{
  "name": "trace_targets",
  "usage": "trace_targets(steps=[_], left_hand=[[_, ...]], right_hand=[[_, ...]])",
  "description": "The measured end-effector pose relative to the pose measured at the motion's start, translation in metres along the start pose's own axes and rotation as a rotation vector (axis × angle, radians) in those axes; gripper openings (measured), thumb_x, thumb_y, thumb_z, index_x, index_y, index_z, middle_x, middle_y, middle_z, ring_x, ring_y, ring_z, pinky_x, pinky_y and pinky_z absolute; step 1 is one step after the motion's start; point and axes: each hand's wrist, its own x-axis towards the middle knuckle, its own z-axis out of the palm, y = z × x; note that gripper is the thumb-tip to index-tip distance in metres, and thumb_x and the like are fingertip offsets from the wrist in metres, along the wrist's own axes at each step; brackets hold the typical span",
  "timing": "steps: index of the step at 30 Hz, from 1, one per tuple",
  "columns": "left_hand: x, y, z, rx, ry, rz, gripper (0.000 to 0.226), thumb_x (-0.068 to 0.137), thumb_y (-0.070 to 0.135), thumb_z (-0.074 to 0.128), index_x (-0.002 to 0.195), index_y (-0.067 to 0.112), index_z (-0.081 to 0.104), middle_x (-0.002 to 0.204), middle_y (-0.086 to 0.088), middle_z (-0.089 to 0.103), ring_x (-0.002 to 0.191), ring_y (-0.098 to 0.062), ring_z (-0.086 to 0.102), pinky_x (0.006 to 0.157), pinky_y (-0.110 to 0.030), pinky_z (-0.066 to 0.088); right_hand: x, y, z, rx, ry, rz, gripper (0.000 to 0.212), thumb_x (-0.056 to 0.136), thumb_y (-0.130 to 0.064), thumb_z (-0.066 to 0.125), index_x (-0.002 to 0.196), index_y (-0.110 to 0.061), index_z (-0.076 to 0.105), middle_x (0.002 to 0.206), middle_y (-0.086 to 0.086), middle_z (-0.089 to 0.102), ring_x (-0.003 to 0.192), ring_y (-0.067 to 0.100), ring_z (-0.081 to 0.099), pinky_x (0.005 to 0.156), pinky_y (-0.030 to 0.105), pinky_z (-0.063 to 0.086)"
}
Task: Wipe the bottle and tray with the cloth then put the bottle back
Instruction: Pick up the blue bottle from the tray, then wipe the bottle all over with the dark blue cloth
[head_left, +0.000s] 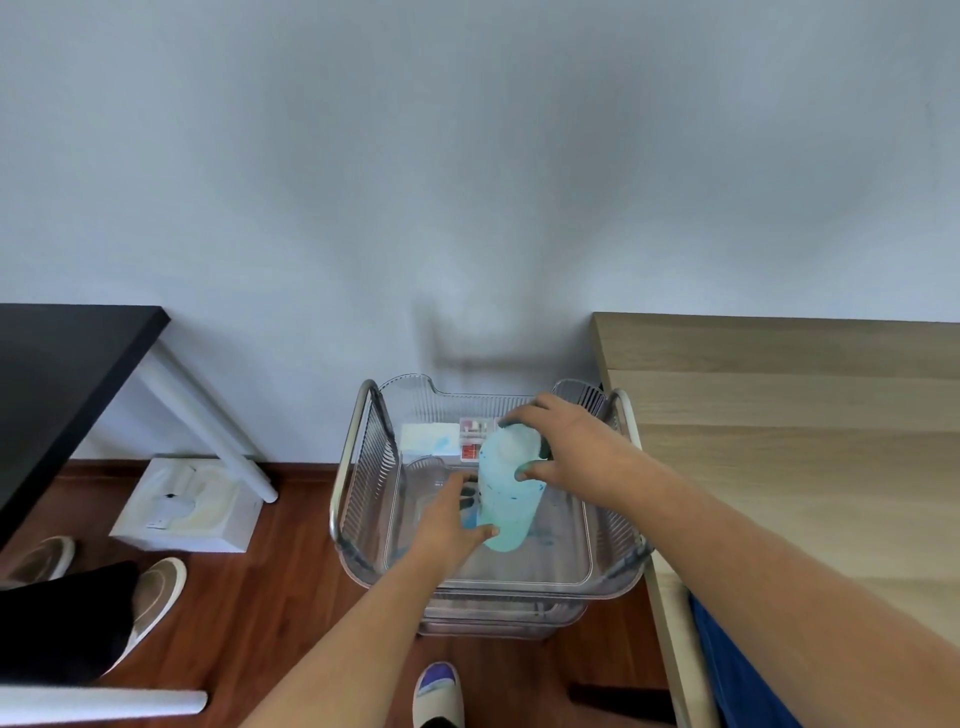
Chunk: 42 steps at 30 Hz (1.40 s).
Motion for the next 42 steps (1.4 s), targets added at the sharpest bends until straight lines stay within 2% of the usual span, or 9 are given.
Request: trace_targets(steps=[6, 10, 15, 19, 27, 31, 34, 38, 42], left_hand=[[-0.035, 0.004, -0.014, 0.059, 0.199, 0.087, 0.059, 0.079, 0.025, 0.076, 0.129, 0.024, 0.045, 0.128, 0.004, 0.05, 0.109, -0.008, 0.05, 0.094, -0.025, 0.043], [-0.065, 0.025, -0.011, 0.122, 0.338, 0.294, 0.047, 0.082, 0.024, 0.073, 0.122, 0.026, 0.048, 0.115, 0.01, 0.048, 0.103, -0.001, 0.047, 0.088, -0.016, 0.037], [-0.094, 0.08, 0.033, 0.208, 0.142, 0.59, 0.033, 0.084, 0.033, 0.061, 0.115, 0.025, 0.05, 0.11, 0.015, 0.046, 0.1, 0.007, 0.044, 0.088, -0.001, 0.031], [-0.093, 0.114, 0.088, 0.262, -0.046, 0.73, 0.039, 0.085, 0.04, 0.054, 0.121, 0.024, 0.05, 0.118, 0.008, 0.049, 0.105, 0.0, 0.043, 0.093, -0.013, 0.035], [-0.094, 0.116, 0.176, 0.773, -0.504, 0.892, 0.05, 0.086, 0.047, 0.056, 0.129, 0.026, 0.044, 0.133, 0.004, 0.045, 0.12, -0.017, 0.043, 0.101, -0.036, 0.036], [-0.103, 0.095, 0.187, 0.919, -0.471, 0.897, 0.067, 0.079, 0.066, 0.05, 0.133, 0.027, 0.042, 0.143, 0.005, 0.039, 0.132, -0.017, 0.034, 0.107, -0.038, 0.029], [-0.112, 0.092, 0.193, 0.969, -0.427, 0.884, 0.067, 0.08, 0.062, 0.051, 0.134, 0.024, 0.044, 0.144, 0.002, 0.042, 0.134, -0.019, 0.035, 0.11, -0.04, 0.026], [-0.121, 0.098, 0.195, 0.958, -0.329, 0.987, 0.03, 0.086, 0.038, 0.049, 0.107, 0.021, 0.061, 0.108, 0.002, 0.064, 0.102, -0.019, 0.058, 0.09, -0.034, 0.042], [-0.115, 0.121, 0.187, 0.72, -0.248, 0.904, 0.023, 0.091, 0.031, 0.049, 0.105, 0.019, 0.063, 0.098, 0.003, 0.067, 0.087, -0.014, 0.062, 0.074, -0.022, 0.039]], right_hand=[[-0.037, 0.018, -0.01, 0.125, 0.16, 0.078, 0.059, 0.077, -0.026, 0.077, 0.13, -0.032, 0.051, 0.111, -0.015, 0.047, 0.077, 0.001, 0.054, 0.068, 0.007, 0.041], [-0.102, 0.054, -0.01, 0.19, 0.25, 0.221, 0.048, 0.079, -0.025, 0.075, 0.122, -0.033, 0.056, 0.109, -0.011, 0.055, 0.087, 0.007, 0.056, 0.078, 0.019, 0.051], [-0.193, 0.1, 0.014, 0.171, 0.203, 0.415, 0.04, 0.08, -0.023, 0.075, 0.117, -0.03, 0.06, 0.106, -0.02, 0.055, 0.089, 0.004, 0.057, 0.08, 0.016, 0.046], [-0.245, 0.121, 0.038, 0.121, 0.072, 0.521, 0.037, 0.084, -0.032, 0.07, 0.113, -0.043, 0.049, 0.117, -0.022, 0.051, 0.108, 0.002, 0.053, 0.092, 0.016, 0.04], [-0.289, 0.146, 0.076, -0.085, 0.019, 0.52, 0.047, 0.09, -0.033, 0.059, 0.135, -0.032, 0.046, 0.143, -0.01, 0.038, 0.131, 0.011, 0.035, 0.105, 0.021, 0.03], [-0.297, 0.15, 0.089, -0.207, 0.025, 0.434, 0.044, 0.087, -0.029, 0.062, 0.13, -0.026, 0.056, 0.136, -0.005, 0.052, 0.124, 0.018, 0.049, 0.104, 0.027, 0.04], [-0.301, 0.153, 0.094, -0.305, 0.139, 0.373, 0.042, 0.055, -0.027, 0.091, 0.095, -0.026, 0.077, 0.099, -0.006, 0.075, 0.085, 0.014, 0.071, 0.071, 0.022, 0.058], [-0.294, 0.16, 0.09, -0.157, 0.157, 0.383, 0.028, 0.096, -0.028, 0.052, 0.121, -0.023, 0.063, 0.124, -0.006, 0.062, 0.113, 0.015, 0.055, 0.099, 0.023, 0.041], [-0.293, 0.164, 0.071, 0.05, 0.312, 0.399, 0.025, 0.097, -0.025, 0.05, 0.118, -0.021, 0.063, 0.119, -0.006, 0.064, 0.111, 0.011, 0.054, 0.097, 0.016, 0.036]])
